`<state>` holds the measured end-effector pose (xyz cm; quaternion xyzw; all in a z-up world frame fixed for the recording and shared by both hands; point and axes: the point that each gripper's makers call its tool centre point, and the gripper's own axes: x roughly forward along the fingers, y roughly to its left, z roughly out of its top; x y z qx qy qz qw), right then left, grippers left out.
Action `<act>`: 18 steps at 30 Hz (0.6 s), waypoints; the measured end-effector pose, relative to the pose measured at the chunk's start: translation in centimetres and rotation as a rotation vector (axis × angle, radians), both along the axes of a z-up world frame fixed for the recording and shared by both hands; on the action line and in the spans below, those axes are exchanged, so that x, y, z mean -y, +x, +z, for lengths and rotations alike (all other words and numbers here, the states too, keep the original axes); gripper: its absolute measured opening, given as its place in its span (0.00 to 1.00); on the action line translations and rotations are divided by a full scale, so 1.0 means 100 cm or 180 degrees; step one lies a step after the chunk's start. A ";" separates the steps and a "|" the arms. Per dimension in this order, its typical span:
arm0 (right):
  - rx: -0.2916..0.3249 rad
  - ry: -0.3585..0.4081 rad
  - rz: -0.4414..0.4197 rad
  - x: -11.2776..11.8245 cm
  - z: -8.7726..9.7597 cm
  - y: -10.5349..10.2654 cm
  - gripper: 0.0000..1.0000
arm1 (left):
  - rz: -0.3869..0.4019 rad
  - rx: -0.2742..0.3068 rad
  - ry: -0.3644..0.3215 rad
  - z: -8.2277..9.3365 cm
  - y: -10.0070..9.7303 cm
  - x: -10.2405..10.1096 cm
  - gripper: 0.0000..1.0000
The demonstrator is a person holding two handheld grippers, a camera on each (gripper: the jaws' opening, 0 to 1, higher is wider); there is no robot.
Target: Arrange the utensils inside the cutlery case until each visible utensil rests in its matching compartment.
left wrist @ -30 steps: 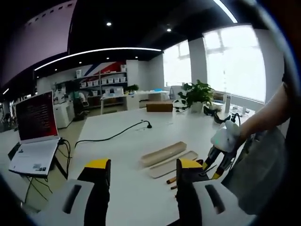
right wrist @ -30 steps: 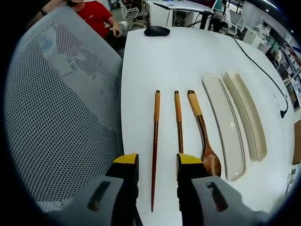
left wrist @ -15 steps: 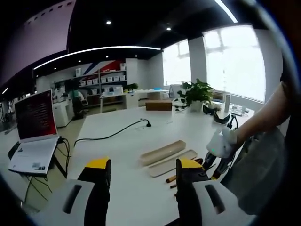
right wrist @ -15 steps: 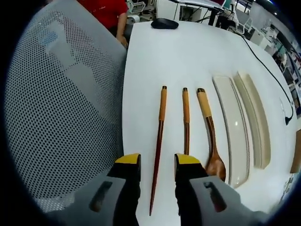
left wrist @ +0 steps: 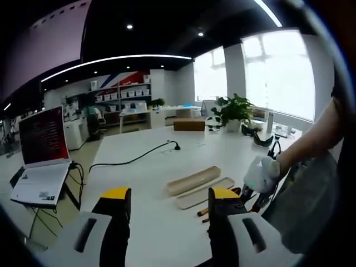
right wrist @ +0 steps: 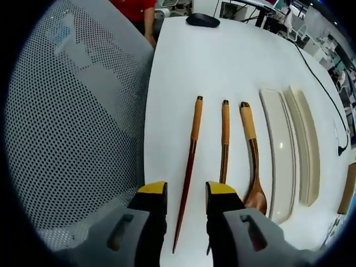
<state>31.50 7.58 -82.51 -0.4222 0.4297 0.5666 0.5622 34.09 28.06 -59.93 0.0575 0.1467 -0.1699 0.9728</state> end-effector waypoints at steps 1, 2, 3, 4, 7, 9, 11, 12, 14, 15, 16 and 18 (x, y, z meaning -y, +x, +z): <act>0.0013 -0.0009 0.0021 0.000 0.000 0.000 0.25 | -0.0001 0.0002 0.0003 0.000 0.000 0.000 0.57; 0.0028 -0.0018 0.0025 0.000 0.000 0.000 0.25 | -0.0002 0.0002 0.0005 0.000 0.000 0.000 0.57; 0.0032 -0.0031 0.0026 0.001 -0.001 0.000 0.25 | -0.0002 0.0001 0.0005 0.000 0.000 0.000 0.57; 0.0038 -0.0046 0.0030 0.002 -0.001 0.000 0.25 | -0.0002 0.0000 0.0004 0.000 0.000 0.000 0.57; 0.0035 -0.0058 0.0021 0.003 -0.001 0.000 0.25 | 0.0003 0.0008 0.0000 0.000 0.000 0.000 0.57; 0.0044 -0.0074 0.0025 0.005 -0.002 0.000 0.25 | 0.0004 0.0008 0.0002 0.000 0.000 0.000 0.57; 0.0075 -0.0103 0.0041 0.006 -0.004 0.000 0.25 | 0.0009 0.0014 0.0002 0.001 0.000 0.000 0.57; 0.0078 -0.0117 0.0041 0.007 -0.005 0.000 0.25 | 0.0011 0.0015 0.0000 0.001 0.000 -0.001 0.57; 0.0067 -0.0127 0.0033 0.008 -0.006 0.000 0.25 | 0.0016 0.0013 -0.0005 0.001 0.000 -0.001 0.57; 0.0064 -0.0131 0.0027 0.008 -0.006 -0.001 0.25 | 0.0015 0.0013 -0.0005 0.001 0.000 -0.001 0.57; 0.0068 -0.0176 0.0047 0.010 -0.007 -0.002 0.26 | 0.0013 0.0012 -0.0006 0.001 0.000 -0.001 0.57; 0.0068 -0.0158 0.0064 0.008 -0.007 -0.002 0.26 | 0.0015 0.0017 -0.0003 0.001 0.000 -0.001 0.57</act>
